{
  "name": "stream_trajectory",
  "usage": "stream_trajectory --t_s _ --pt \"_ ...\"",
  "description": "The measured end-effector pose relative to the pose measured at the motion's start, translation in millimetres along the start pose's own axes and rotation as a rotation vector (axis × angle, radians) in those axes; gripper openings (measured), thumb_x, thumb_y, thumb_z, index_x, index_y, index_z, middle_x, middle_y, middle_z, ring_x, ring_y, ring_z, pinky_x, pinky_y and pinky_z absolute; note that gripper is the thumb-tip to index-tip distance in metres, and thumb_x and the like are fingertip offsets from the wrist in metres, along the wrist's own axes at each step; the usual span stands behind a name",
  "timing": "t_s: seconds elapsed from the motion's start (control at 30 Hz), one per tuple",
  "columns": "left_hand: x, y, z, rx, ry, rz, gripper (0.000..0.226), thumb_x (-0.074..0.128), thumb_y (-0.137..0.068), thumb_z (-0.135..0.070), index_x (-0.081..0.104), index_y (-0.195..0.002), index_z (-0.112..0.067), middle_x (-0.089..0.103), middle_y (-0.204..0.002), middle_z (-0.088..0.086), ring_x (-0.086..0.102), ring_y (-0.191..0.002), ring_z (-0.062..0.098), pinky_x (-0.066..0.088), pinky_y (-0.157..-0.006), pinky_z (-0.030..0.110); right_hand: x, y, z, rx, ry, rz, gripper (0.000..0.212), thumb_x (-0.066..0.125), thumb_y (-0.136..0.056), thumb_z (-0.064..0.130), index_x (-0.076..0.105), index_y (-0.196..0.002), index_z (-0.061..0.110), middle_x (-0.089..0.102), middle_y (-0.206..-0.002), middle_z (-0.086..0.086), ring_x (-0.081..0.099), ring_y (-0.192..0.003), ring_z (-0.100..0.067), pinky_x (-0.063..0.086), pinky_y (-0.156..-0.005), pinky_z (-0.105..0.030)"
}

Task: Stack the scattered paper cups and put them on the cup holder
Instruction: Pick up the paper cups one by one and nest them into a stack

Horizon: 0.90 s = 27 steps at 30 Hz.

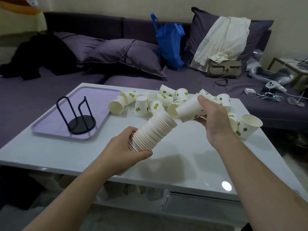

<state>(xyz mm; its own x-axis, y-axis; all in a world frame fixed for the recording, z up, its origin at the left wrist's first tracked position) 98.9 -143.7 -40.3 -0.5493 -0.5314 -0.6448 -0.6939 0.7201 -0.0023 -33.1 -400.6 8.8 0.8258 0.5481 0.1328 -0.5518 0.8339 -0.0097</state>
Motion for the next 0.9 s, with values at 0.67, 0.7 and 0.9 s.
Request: stream_trajectory --t_s 0.67,0.7,0.9 --pt "2 -5 0 -0.032 -0.02 -0.002 0.066 0.091 -0.074 -0.049 0.053 -0.127 -0.038 0.064 -0.108 -0.016 0.065 -0.092 0.008 0.049 -0.066 0.017 66 21 -50 0.062 0.162 0.454 0.052 0.057 -0.092 0.054 0.068 -0.138 0.032 0.067 -0.142 0.006 0.059 -0.134 -0.021 0.041 -0.121 -0.048" --pt "1 -4 1 -0.038 -0.019 -0.003 0.066 0.091 -0.074 -0.048 0.053 -0.127 -0.037 0.064 -0.108 -0.015 0.065 -0.091 0.009 0.048 -0.065 0.017 68 20 -52 0.074 0.152 0.465 0.051 0.055 -0.094 0.053 0.068 -0.138 0.033 0.066 -0.143 0.006 0.059 -0.134 -0.02 0.042 -0.12 -0.047" --pt "-11 -8 8 -0.073 0.06 -0.057 0.062 0.09 -0.075 -0.051 0.056 -0.125 -0.037 0.068 -0.108 -0.013 0.068 -0.093 0.011 0.055 -0.072 0.028 71 6 -45 -0.015 0.165 0.335 0.036 0.049 -0.101 0.043 0.068 -0.126 0.026 0.067 -0.13 0.004 0.062 -0.123 -0.02 0.049 -0.104 -0.038"
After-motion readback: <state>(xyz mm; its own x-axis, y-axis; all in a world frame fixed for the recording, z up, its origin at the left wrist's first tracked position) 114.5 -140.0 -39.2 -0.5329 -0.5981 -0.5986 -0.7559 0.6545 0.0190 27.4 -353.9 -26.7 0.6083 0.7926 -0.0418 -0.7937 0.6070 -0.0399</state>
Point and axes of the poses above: each hand's wrist, its own y-axis away from the middle knuckle, its own x-axis out of the palm, z = x × y, the point moved 5 cm from there along -y, towards the middle knuckle
